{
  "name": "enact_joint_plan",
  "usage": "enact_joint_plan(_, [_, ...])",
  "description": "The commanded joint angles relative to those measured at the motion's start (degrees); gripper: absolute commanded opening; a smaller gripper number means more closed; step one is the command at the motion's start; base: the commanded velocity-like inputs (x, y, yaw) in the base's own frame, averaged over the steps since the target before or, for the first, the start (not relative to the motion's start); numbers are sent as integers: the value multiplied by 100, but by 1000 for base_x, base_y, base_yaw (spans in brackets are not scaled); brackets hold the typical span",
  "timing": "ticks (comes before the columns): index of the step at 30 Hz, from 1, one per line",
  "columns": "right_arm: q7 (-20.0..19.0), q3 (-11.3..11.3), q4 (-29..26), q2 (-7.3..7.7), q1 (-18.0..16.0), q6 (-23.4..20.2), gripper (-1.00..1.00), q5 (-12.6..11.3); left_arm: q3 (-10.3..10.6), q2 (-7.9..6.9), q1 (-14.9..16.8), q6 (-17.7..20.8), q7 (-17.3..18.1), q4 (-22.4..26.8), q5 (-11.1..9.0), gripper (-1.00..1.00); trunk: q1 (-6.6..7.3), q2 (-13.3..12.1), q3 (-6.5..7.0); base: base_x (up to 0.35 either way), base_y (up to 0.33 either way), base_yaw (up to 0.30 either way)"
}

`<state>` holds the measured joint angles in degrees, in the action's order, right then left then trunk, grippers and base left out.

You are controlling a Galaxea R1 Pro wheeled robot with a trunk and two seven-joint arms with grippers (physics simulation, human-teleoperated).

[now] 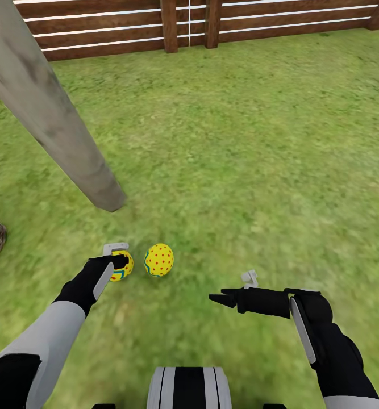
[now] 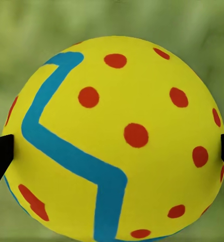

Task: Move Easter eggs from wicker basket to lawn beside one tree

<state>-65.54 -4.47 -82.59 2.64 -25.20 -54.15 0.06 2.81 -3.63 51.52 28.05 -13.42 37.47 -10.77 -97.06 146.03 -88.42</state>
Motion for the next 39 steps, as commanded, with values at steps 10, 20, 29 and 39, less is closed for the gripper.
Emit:
enact_joint_plan(10, [-20, -10, -2, 0, -3, -43, 100, 3, 33, -6, -2, 96, -28, -372, -104, 100, 15, -7, 129, 0, 0, 0])
enact_joint_plan(20, [-20, -10, -2, 0, -3, -43, 100, 0, -14, 2, -2, 343, -45, -372, -140, 100, 41, -21, 350, 0, 0, 0])
enact_joint_plan(29, [-20, -10, -3, 0, -3, -43, 100, -6, -18, 2, -2, 547, -56, -372, -145, 100, 64, -33, 550, -22, 0, 0])
enact_joint_plan(39, [-11, -4, 5, -9, -3, -43, 100, 11, -13, 10, -2, 651, -80, -369, -145, 100, 90, -46, 771, -307, 0, 0])
